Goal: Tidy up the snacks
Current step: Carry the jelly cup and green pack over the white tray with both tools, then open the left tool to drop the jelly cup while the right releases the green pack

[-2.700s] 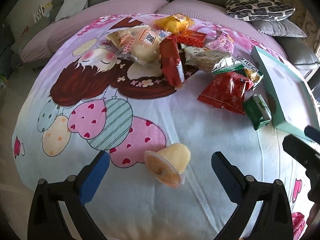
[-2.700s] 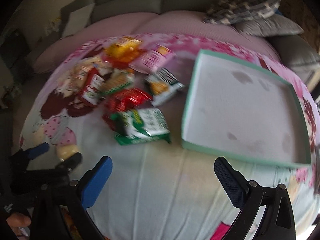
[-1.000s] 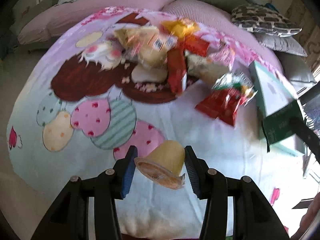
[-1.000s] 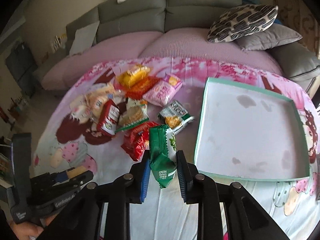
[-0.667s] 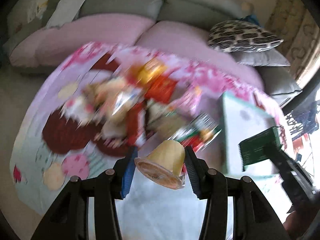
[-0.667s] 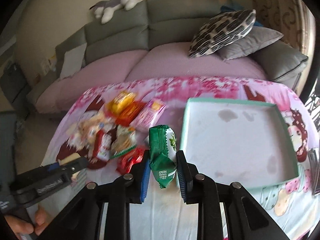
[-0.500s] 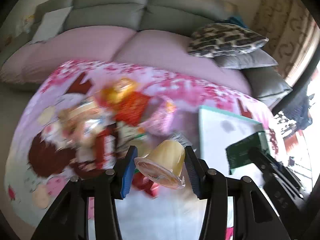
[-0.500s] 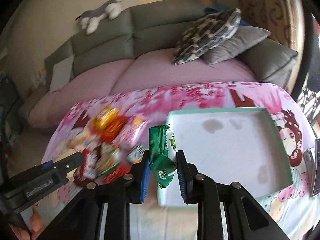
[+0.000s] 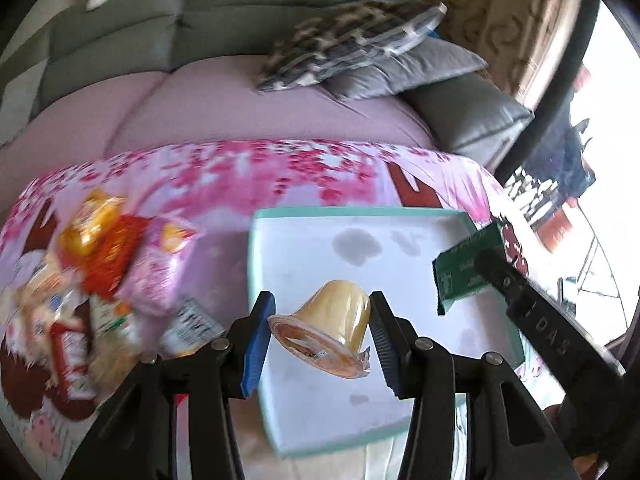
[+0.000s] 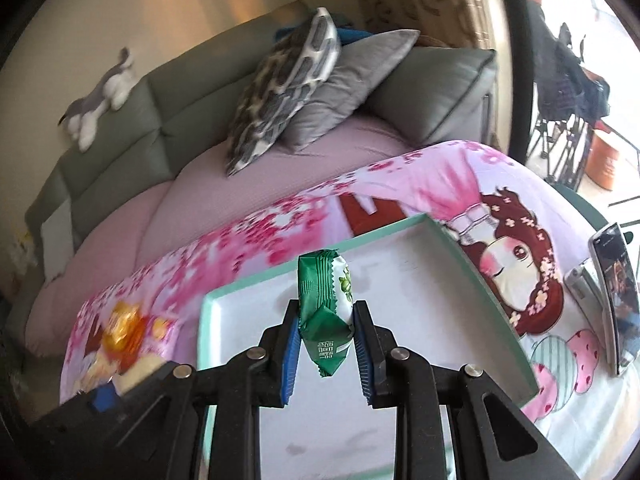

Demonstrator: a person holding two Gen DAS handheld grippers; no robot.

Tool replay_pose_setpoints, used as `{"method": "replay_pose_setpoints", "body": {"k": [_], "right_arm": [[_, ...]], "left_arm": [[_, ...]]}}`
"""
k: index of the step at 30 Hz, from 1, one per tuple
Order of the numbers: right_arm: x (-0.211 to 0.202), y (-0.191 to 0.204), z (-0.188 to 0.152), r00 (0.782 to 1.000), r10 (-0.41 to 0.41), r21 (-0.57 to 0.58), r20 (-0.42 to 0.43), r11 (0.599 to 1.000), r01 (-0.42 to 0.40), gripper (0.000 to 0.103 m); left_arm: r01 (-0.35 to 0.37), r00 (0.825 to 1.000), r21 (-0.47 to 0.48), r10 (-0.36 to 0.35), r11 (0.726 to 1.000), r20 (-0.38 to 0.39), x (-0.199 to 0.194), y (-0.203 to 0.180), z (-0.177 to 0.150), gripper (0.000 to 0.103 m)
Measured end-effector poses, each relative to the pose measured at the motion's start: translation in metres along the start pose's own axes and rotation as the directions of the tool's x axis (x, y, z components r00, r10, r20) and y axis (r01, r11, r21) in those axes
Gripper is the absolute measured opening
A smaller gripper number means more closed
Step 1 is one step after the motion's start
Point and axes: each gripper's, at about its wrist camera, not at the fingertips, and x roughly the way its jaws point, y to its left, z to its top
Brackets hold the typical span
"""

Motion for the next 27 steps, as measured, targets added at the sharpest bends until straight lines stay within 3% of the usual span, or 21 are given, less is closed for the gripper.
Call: {"method": "replay_pose_setpoints", "body": {"k": [10, 18, 20, 22, 26, 27], "right_arm": [[0.028, -0.037, 0.012, 0.998, -0.067, 0.047, -0.003, 0.997, 0.067, 0.027], [0.043, -0.057, 0.010, 0.995, -0.087, 0.086, -0.050, 0.992, 0.091, 0.027], [0.046, -0.061, 0.009, 0.993, -0.095, 0.096, -0.071, 0.990, 0.102, 0.027], [0.049, -0.062, 0.008, 0.991, -0.102, 0.097, -0.089, 0.989, 0.110, 0.029], [0.045, -0.059, 0.009, 0.988, -0.122, 0.079, -0.095, 0.988, 0.129, 0.034], [0.044, -0.057, 0.009, 0.988, -0.125, 0.073, -0.095, 0.988, 0.133, 0.043]], "left_arm": [[0.007, 0.998, 0.014, -0.006, 1.000, -0.065, 0.069, -0.024, 0.010, 0.049], [-0.025, 0.999, 0.021, 0.026, 0.999, -0.047, 0.074, -0.027, 0.016, 0.051], [-0.036, 0.999, 0.005, 0.036, 0.999, -0.040, 0.068, -0.024, 0.018, 0.068], [-0.054, 0.998, -0.002, 0.054, 0.999, -0.030, 0.061, -0.020, 0.019, 0.078], [-0.089, 0.996, -0.030, 0.088, 0.996, -0.021, 0.050, -0.011, 0.021, 0.084], [-0.094, 0.995, -0.037, 0.093, 0.995, -0.020, 0.048, -0.008, 0.021, 0.084]]}}
